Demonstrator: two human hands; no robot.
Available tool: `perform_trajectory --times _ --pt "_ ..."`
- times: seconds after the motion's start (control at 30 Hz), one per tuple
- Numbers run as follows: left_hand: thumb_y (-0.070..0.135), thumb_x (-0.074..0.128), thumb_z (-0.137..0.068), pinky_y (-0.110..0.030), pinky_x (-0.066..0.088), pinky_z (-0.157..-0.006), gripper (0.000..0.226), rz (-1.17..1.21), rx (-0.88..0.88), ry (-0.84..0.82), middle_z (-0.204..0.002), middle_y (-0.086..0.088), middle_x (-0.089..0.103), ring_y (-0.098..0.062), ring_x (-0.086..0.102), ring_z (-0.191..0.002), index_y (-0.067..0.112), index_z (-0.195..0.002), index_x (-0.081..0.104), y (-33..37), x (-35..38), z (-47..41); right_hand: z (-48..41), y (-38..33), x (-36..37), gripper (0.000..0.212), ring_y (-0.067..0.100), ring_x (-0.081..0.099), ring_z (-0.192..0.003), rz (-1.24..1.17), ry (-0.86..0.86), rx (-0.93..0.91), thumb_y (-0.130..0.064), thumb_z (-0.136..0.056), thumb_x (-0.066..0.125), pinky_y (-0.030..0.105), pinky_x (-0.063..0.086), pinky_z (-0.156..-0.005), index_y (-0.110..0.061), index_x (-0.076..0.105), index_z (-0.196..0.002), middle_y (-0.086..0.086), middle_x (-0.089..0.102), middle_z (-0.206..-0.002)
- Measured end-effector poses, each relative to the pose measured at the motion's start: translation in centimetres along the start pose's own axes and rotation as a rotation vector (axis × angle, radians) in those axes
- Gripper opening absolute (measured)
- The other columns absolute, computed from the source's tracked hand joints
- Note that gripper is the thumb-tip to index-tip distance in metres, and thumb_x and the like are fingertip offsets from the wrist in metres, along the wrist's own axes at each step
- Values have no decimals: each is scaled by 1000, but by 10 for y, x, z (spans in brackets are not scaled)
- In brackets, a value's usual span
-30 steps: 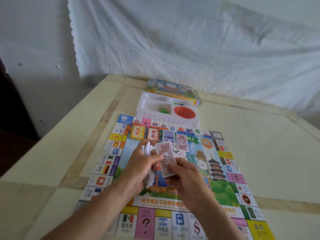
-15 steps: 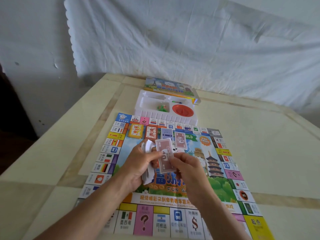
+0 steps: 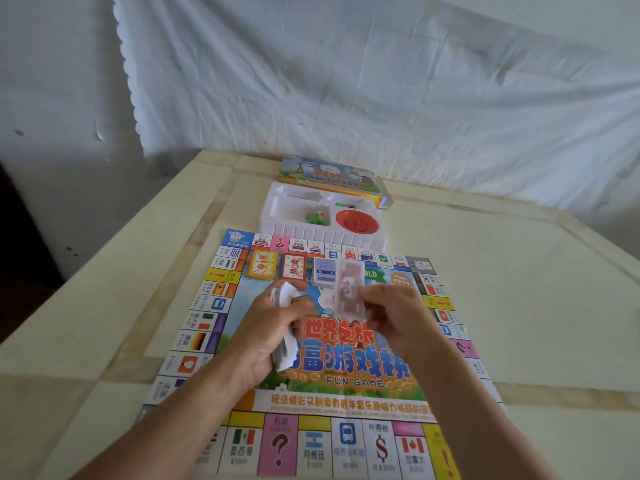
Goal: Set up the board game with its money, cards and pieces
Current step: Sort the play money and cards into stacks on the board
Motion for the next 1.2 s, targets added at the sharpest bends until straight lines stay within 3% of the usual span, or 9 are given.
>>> perform_trajectory --times 0.13,0.27,0.4,0.5,0.63,0.77,1.03,1.2 --pt "-2 62 -83 -28 41 -51 20 7 -20 57 -52 -5 53 -17 46 -44 9 -99 62 -4 -7 -5 -41 -14 -29 10 13 45 -45 -2 144 79 3 -82 63 20 36 -34 3 61 -72 10 56 -60" --pt "-2 62 -84 -26 44 -48 18 5 -31 58 -52 -5 53 -15 47 -44 8 -100 61 -6 -8 -6 -63 -10 -30 16 12 41 -44 162 193 176 2 -85 63 22 32 -42 1 59 -69 8 52 -55" --pt "-2 61 -84 -25 44 -47 19 -7 -33 54 -53 -5 53 -15 48 -45 8 -100 61 -6 -8 -7 -74 -8 -28 6 10 42 -33 270 229 223 -2 -85 64 16 32 -36 2 63 -90 7 57 -50" --pt "0 62 -85 -27 44 -49 18 -19 -30 51 -53 -4 54 -16 49 -46 10 -100 61 -6 -8 -6 -82 -7 -29 17 11 45 -38 327 230 226 -4 -86 65 14 31 -34 4 63 -101 12 68 -71" --pt "-1 61 -85 -26 44 -48 18 -8 -29 40 -52 -4 53 -16 48 -46 10 -99 61 -5 -6 -5 -89 -6 -31 18 12 50 -46 391 254 207 -6 -85 66 15 31 -32 3 62 -101 16 73 -92" --pt "-2 60 -85 -27 43 -49 17 -15 -24 42 -51 -4 52 -17 47 -46 9 -99 60 -4 -6 -5 -94 -5 -33 14 13 50 -46 454 276 188 -8 -83 69 22 34 -38 3 64 -90 17 73 -90" --pt "-1 61 -85 -29 43 -53 18 -3 -31 45 -52 -5 53 -17 47 -48 7 -101 61 -5 -6 -5 -99 -7 -34 13 15 47 -42 546 301 125 -9 -83 69 22 38 -41 2 65 -85 14 63 -68" --pt "0 62 -85 -26 44 -47 21 35 -66 25 -58 -7 54 -17 49 -49 6 -105 60 -8 -6 -5 -102 -6 -34 13 16 47 -44 574 309 101 -8 -83 67 25 41 -46 5 66 -85 13 61 -66"
Point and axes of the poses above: each hand's wrist, its own z-axis away from the middle knuckle, its own x-axis out of the palm, y = z × x, the point moved 10 cm from there along -z, towards the middle knuckle
